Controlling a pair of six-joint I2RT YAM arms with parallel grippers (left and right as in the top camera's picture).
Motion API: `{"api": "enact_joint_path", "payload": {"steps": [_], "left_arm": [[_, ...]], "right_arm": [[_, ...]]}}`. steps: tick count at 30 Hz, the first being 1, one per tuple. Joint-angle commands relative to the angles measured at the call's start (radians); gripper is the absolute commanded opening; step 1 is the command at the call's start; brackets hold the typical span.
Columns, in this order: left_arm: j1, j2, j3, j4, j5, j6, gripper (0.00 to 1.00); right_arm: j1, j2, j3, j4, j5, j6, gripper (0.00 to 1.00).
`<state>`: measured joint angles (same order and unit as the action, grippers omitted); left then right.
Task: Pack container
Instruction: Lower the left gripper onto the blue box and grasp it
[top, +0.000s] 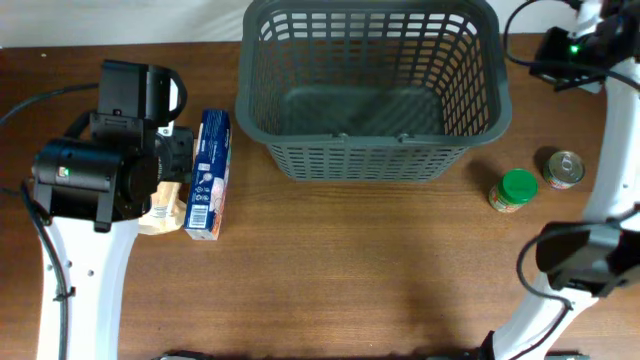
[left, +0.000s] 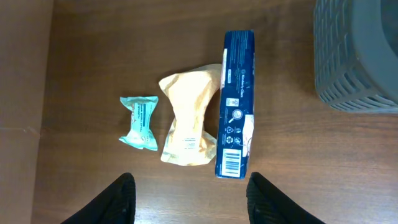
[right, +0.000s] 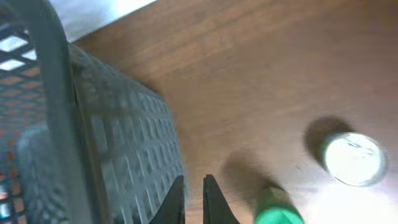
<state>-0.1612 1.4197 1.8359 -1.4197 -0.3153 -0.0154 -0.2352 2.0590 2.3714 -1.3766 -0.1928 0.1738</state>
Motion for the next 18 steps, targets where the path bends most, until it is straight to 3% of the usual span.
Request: {"api": "enact_joint_path", "payload": {"steps": [1, 7, 18], "left_arm": [[0.005, 0.002, -0.001, -0.009, -0.014, 0.005, 0.5], [0.005, 0.002, -0.001, -0.013, -0.01, 0.005, 0.49], [0.005, 0.002, -0.001, -0.014, -0.01, 0.005, 0.49]], "right_arm": [[-0.001, 0.041, 0.007, 0.036, -0.14, -0.005, 0.04], [0.013, 0.068, 0.007, 0.103, -0.28, -0.005, 0.04], [0.072, 0.068, 0.007, 0.132, -0.29, -0.012, 0.04]]}}
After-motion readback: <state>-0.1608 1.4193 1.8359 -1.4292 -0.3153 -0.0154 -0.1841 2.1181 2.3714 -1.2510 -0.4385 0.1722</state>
